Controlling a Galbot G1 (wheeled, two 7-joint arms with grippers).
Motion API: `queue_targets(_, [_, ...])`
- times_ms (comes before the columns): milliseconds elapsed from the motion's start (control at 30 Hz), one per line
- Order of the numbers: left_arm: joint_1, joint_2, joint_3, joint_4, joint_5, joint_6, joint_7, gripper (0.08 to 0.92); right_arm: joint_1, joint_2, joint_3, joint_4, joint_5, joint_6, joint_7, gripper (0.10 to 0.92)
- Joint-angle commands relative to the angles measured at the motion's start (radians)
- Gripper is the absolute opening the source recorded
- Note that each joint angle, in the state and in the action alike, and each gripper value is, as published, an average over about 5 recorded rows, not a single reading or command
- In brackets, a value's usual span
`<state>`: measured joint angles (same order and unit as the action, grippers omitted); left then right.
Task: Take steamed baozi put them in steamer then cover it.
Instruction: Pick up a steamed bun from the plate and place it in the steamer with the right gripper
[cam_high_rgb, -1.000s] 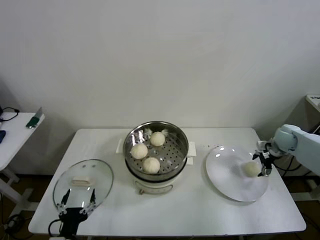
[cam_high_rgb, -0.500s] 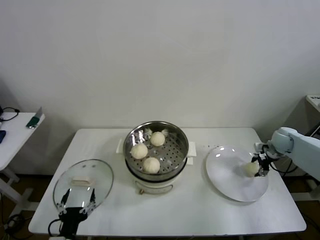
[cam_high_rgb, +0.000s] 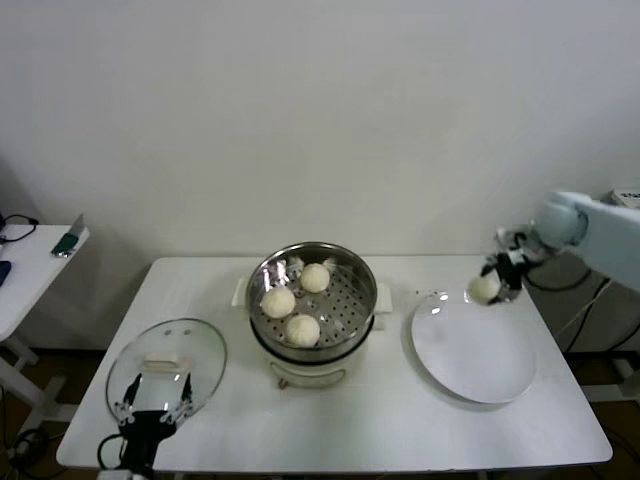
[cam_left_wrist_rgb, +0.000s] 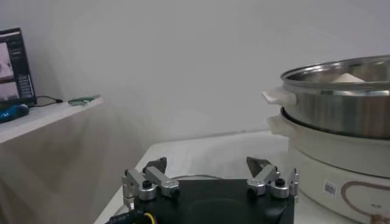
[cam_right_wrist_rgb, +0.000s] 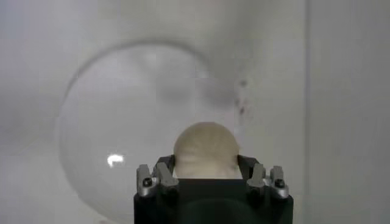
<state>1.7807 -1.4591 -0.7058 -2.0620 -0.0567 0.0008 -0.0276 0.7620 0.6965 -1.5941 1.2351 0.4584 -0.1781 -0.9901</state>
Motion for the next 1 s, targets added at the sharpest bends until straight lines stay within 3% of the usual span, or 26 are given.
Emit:
queue_targets(33, [-0.005, 0.008, 0.0, -0.005, -0.001, 0.008, 0.0, 0.823, 0.479, 0.204, -0.183, 0.271, 0.447, -0.099, 0.013, 0.687])
queue_targets(233, [-0.008, 0.009, -0.005, -0.004, -0.003, 0.01, 0.0, 0.823, 0.331, 0.321, -0.09, 0.319, 0.496, -0.164, 0.118, 0.687])
queue_targets(533, [-0.01, 0.006, -0.011, 0.009, -0.012, 0.007, -0.013, 0.823, 0.082, 0.476, -0.061, 0.215, 0.39, -0.195, 0.192, 0.687])
queue_targets(1000, [-0.018, 0.012, -0.015, 0.021, -0.017, 0.008, -0.013, 0.823, -0.071, 0.501, -0.063, 0.111, 0.197, -0.206, 0.225, 0.687])
